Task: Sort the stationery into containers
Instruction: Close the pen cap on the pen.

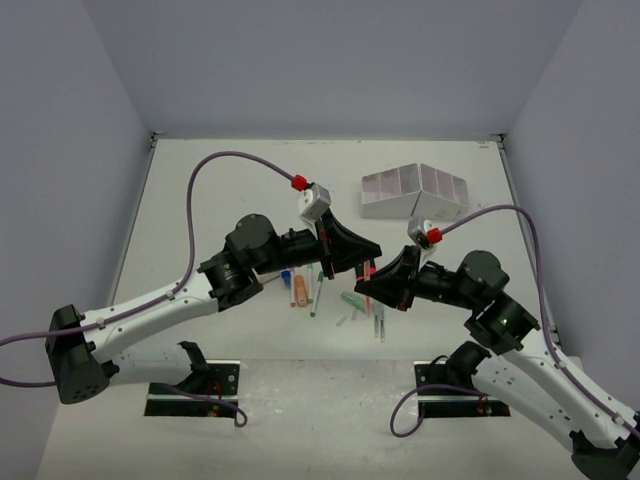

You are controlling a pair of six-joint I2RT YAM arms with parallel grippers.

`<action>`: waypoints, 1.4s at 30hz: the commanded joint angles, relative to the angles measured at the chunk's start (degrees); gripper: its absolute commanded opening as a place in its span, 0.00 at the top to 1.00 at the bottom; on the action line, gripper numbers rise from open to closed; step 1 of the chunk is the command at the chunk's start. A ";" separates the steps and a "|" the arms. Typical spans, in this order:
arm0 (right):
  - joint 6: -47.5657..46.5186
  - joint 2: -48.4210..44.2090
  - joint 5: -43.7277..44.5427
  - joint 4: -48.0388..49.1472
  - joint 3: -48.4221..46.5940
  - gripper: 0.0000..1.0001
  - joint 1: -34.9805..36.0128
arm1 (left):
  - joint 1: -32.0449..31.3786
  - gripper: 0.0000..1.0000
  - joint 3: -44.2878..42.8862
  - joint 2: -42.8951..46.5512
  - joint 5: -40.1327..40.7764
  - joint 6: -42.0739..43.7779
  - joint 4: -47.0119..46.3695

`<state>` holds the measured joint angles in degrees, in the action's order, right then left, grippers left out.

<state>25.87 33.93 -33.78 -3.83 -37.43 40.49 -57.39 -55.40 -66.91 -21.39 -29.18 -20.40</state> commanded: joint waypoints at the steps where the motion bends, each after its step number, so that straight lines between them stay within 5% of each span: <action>1: -0.16 0.35 5.05 -0.61 -5.42 1.00 -0.27 | -0.01 1.00 0.28 -1.45 -3.77 -0.72 -0.54; 11: -6.88 8.32 13.54 -3.06 -21.47 1.00 -1.34 | -1.32 1.00 9.76 -2.96 -5.80 -7.89 -7.99; 19: -7.44 16.06 9.88 -3.73 -29.80 1.00 -5.37 | -5.63 1.00 11.89 -6.00 -6.12 -10.31 -12.76; 26: -7.67 17.56 6.48 -1.13 -20.51 1.00 -6.39 | -5.63 1.00 2.06 -0.90 7.03 -0.76 4.85; 30: -5.52 19.33 6.26 2.74 -16.53 1.00 -6.30 | -5.63 1.00 -6.28 -0.78 8.16 3.56 10.73; 34: -6.72 19.18 12.56 0.65 -16.18 1.00 -6.39 | -5.63 0.68 -11.10 1.29 24.99 3.44 17.25; 37: -7.41 20.88 22.96 -0.27 -15.31 1.00 -7.18 | -5.60 0.02 -14.24 3.40 54.29 -2.34 26.76; 39: -7.29 22.27 28.46 -0.07 -15.06 1.00 -8.46 | -5.52 0.00 -15.51 4.50 68.80 -7.04 32.48; 42: -6.30 26.10 39.97 1.92 -15.82 1.00 -12.51 | -5.11 0.00 -16.49 7.77 79.58 -10.33 38.43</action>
<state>19.11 55.84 -13.70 -6.27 -53.56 31.85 -62.64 -68.83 -63.68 32.13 -32.45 5.49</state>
